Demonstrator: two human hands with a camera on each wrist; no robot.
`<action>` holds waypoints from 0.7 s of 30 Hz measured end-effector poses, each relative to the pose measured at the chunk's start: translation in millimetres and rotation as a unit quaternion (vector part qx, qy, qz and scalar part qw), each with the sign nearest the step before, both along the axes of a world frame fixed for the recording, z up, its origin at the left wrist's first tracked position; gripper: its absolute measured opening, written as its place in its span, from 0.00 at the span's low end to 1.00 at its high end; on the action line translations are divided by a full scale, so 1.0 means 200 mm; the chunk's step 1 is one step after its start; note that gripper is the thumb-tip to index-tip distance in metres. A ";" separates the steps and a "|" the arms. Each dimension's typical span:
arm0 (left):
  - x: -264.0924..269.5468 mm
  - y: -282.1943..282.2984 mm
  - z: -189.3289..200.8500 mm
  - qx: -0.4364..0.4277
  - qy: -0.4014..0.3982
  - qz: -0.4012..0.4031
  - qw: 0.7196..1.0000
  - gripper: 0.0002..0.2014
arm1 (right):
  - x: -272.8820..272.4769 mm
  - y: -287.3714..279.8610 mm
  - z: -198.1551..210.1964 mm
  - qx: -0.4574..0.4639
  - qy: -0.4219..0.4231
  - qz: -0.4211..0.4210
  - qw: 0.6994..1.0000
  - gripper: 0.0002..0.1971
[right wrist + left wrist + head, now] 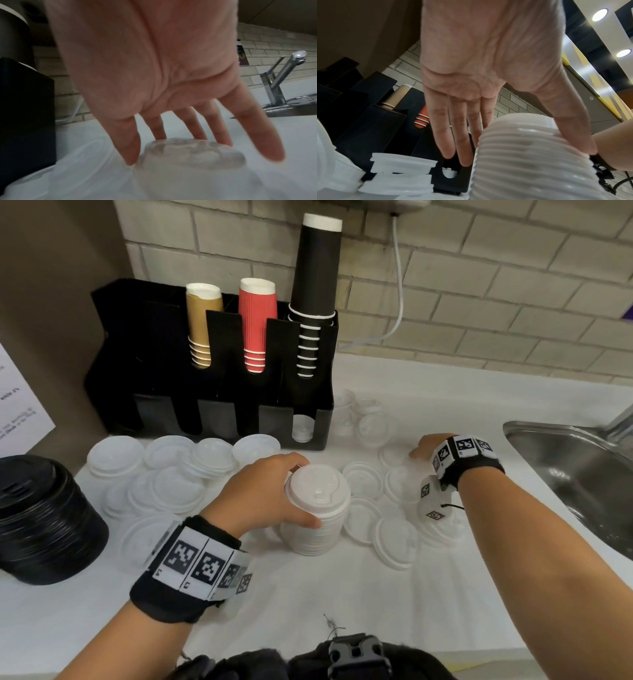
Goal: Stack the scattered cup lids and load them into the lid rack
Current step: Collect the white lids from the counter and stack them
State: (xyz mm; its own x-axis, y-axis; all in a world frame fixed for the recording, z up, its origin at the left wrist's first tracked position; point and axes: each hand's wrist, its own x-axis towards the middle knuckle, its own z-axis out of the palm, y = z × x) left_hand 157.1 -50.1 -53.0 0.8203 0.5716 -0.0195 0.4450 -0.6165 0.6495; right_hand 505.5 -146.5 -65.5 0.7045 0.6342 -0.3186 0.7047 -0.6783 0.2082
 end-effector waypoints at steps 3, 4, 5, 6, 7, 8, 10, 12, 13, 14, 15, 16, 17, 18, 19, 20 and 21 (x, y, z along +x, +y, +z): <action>0.00 0.01 -0.01 -0.003 -0.002 0.000 1.000 0.35 | -0.01 0.00 0.03 0.001 0.012 -0.019 1.000 0.28; 0.00 0.01 -0.01 -0.002 -0.003 -0.001 1.000 0.35 | -0.03 0.01 0.05 0.027 0.018 -0.046 0.998 0.27; 0.00 0.01 -0.01 -0.002 -0.002 -0.001 1.000 0.35 | -0.05 0.02 0.08 0.062 0.024 -0.068 0.995 0.28; 0.00 0.01 -0.01 -0.001 -0.001 -0.001 1.000 0.35 | -0.08 0.03 0.11 0.104 0.038 -0.086 0.990 0.30; 0.00 0.01 -0.01 -0.001 -0.001 -0.002 1.000 0.35 | -0.11 0.04 0.15 0.152 0.063 -0.100 0.981 0.31; 0.00 0.01 -0.01 -0.001 0.000 -0.001 1.000 0.35 | -0.16 0.04 0.20 0.198 0.101 -0.104 0.969 0.31; 0.00 0.01 -0.01 0.002 0.004 -0.001 1.000 0.37 | -0.28 0.05 0.28 0.282 0.211 -0.078 0.933 0.28; 0.00 0.00 -0.02 0.006 0.010 -0.002 1.000 0.38 | -0.42 0.03 0.34 0.341 0.322 -0.035 0.883 0.22; 0.00 0.00 -0.02 0.008 0.011 -0.002 1.000 0.39 | -0.49 0.02 0.35 0.354 0.362 -0.002 0.862 0.18; 0.00 0.00 -0.03 0.009 0.013 -0.001 1.000 0.39 | -0.55 0.00 0.36 0.357 0.386 0.036 0.850 0.17; 0.00 0.00 -0.03 0.009 0.013 0.000 1.000 0.39 | -0.61 -0.01 0.36 0.356 0.395 0.074 0.844 0.17; 0.00 0.00 -0.03 0.009 0.013 0.001 1.000 0.40 | -0.66 -0.02 0.36 0.352 0.395 0.106 0.842 0.18; 0.00 0.00 -0.03 0.008 0.014 0.001 1.000 0.41 | -0.70 -0.03 0.36 0.346 0.393 0.131 0.842 0.20; 0.00 -0.01 -0.02 0.007 0.014 0.001 1.000 0.42 | -0.73 -0.04 0.35 0.340 0.388 0.152 0.843 0.21; 0.00 -0.01 -0.02 0.006 0.014 0.002 1.000 0.43 | -0.76 -0.04 0.35 0.334 0.383 0.170 0.844 0.23; 0.00 -0.01 -0.02 0.006 0.012 0.003 1.000 0.45 | -0.78 -0.05 0.34 0.328 0.378 0.185 0.846 0.25; 0.00 -0.02 -0.02 0.004 0.008 0.005 1.000 0.47 | -0.79 -0.05 0.33 0.322 0.373 0.197 0.847 0.26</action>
State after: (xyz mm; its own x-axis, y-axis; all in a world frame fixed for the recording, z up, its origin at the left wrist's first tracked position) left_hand 156.2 -53.3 -56.1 0.8141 0.5800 -0.0291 0.4621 -0.6165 0.6375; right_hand 346.6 -156.2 1.2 0.1516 0.9852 -0.0803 0.6754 -0.1626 -0.7193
